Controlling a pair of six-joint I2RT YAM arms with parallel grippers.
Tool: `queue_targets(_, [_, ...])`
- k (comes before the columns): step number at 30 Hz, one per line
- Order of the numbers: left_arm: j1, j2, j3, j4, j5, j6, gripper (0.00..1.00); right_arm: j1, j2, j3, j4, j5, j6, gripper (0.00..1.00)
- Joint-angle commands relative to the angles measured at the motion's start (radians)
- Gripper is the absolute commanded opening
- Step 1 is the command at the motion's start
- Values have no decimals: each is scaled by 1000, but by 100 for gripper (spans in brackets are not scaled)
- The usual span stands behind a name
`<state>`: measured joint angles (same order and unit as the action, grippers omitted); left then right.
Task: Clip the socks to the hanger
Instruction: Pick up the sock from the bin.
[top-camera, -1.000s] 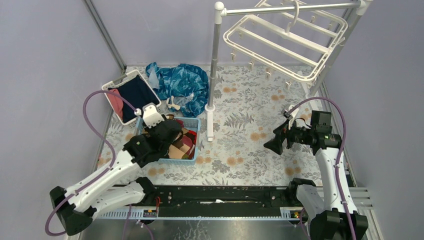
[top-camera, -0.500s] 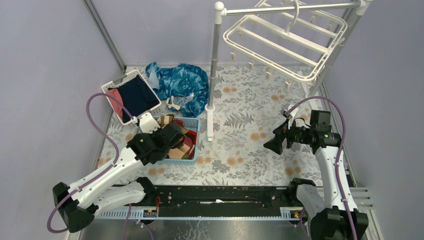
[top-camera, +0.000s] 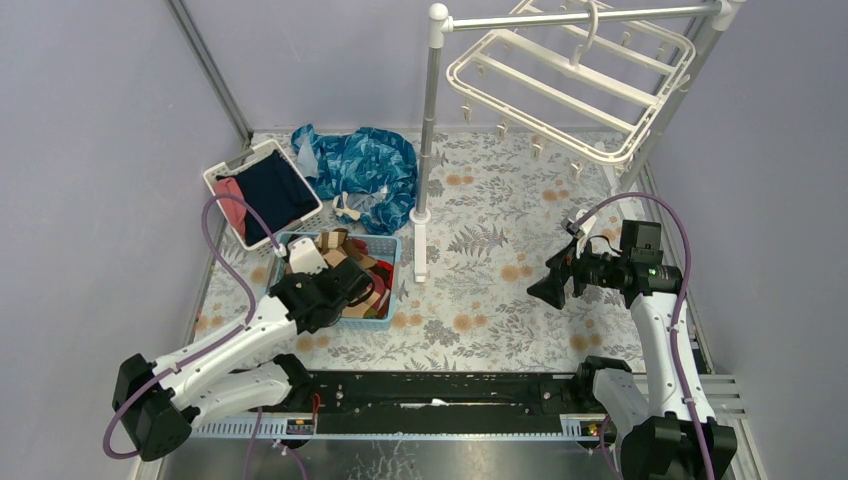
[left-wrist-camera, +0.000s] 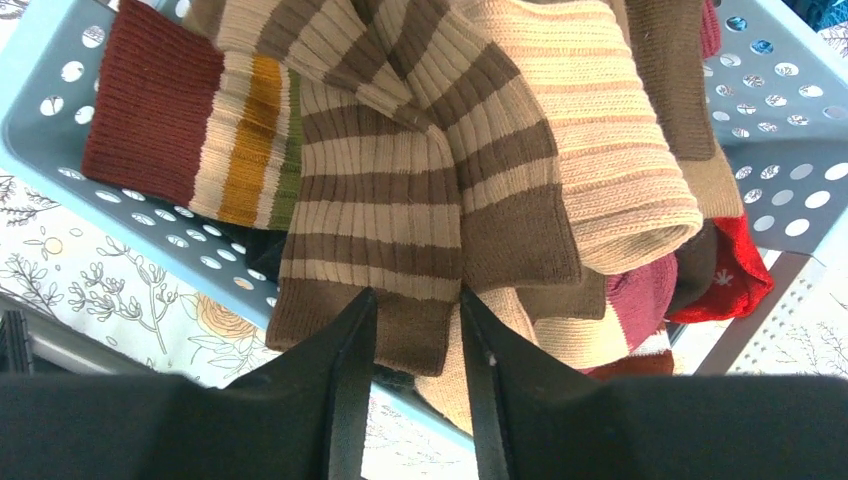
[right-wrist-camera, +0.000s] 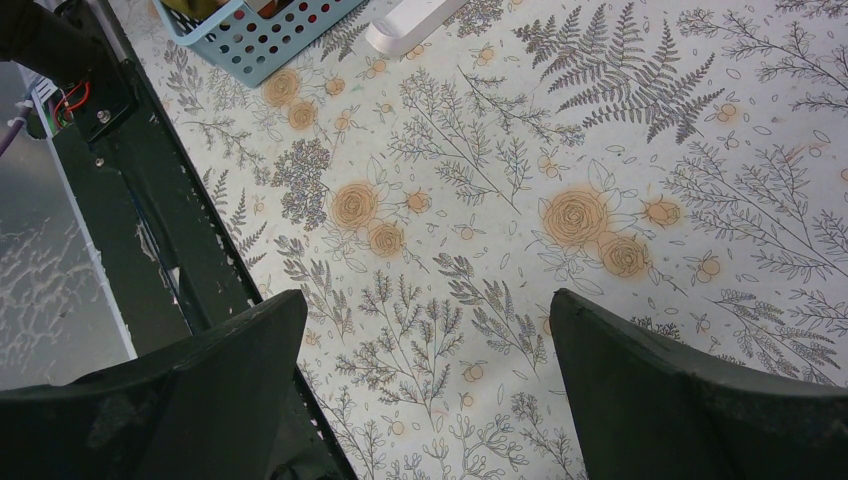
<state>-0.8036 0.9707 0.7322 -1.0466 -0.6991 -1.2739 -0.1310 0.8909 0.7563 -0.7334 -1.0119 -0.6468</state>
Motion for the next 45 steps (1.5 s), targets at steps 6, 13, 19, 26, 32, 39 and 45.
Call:
queue_targets(6, [0,16,-29,85,11,18,47,8,-7,40,-20,-5,-13,100])
queue_targets(13, [0,6,-30,83,10,29,24,9,-7,41,-21,-7,-17,100])
queue_targets(19, [0,-45,42,30,33,68,7,10,-7,40,-24,-9,-19,100])
queue_targets(26, [0,-105,162,10,-1,180,2,11,-13,40,-29,-15,-26,100])
queue_targets(32, [1,-91,317,12,-56,305,0,14,-13,40,-32,-23,-30,100])
queue_targets(39, [0,-77,539,78,-66,454,0,17,-14,39,-35,-34,-33,100])
queue_targets(45, [0,-61,678,117,-93,549,0,20,-11,40,-43,-51,-42,100])
